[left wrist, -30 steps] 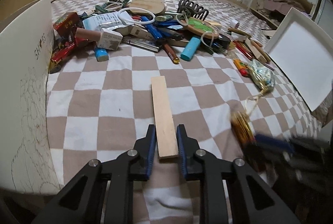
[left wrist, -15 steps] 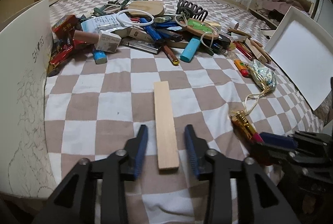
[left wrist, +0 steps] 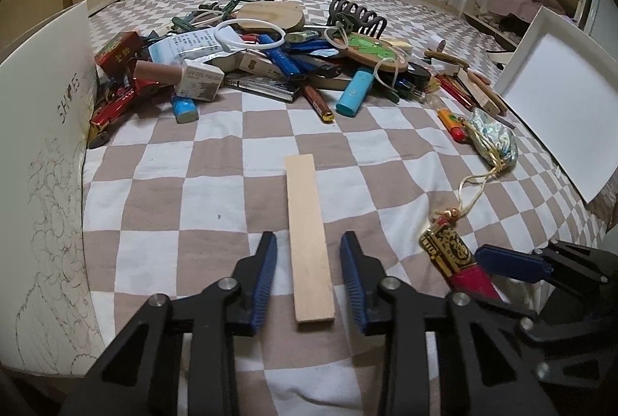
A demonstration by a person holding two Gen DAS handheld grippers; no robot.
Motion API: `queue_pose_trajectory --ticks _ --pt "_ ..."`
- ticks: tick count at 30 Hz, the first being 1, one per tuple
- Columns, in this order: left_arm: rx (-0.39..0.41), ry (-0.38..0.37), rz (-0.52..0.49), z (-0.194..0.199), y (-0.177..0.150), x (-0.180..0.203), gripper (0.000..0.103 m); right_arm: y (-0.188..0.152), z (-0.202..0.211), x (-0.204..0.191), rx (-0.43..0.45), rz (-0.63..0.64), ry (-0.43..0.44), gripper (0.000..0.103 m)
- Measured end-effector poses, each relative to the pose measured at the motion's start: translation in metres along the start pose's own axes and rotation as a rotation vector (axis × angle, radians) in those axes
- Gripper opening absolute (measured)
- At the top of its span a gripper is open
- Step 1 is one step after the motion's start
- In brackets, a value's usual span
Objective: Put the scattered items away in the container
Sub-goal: 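Lift the wooden stick with the left tool while the right tool lifts the red lipstick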
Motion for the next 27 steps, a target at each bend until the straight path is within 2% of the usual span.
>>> queue_pose_trajectory --ticks 3,6,10,12,20,27 --pt "-0.004 -0.002 0.005 0.001 0.0 -0.001 0.023 0.002 -0.005 0.0 0.0 0.017 -0.035 0.037" --pt "-0.006 -0.005 0.008 0.002 -0.001 -0.001 0.018 0.003 -0.008 -0.004 -0.007 0.064 -0.077 0.036" --pt "-0.009 -0.008 0.009 0.003 -0.002 -0.001 0.018 0.001 -0.012 -0.009 -0.013 0.117 -0.121 0.035" --pt "-0.012 -0.017 0.021 0.004 -0.003 -0.002 0.017 0.001 -0.011 -0.01 -0.008 0.119 -0.118 0.027" --pt "-0.032 -0.066 0.085 0.012 -0.003 -0.013 0.017 0.002 0.0 -0.003 0.019 0.021 -0.059 0.027" --pt "0.005 -0.053 0.086 0.023 0.004 -0.013 0.017 0.006 0.011 0.001 0.045 -0.05 -0.008 0.027"
Point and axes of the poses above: each gripper's, at about its wrist camera, not at the fingertips, and z roughly against the way its jaws point, x to its right, y to its top, the point moved 4 cm from there along -z, roughly the way its jaws point, and after that the axes turned 10 degrees about y, right-handed, at the moved point
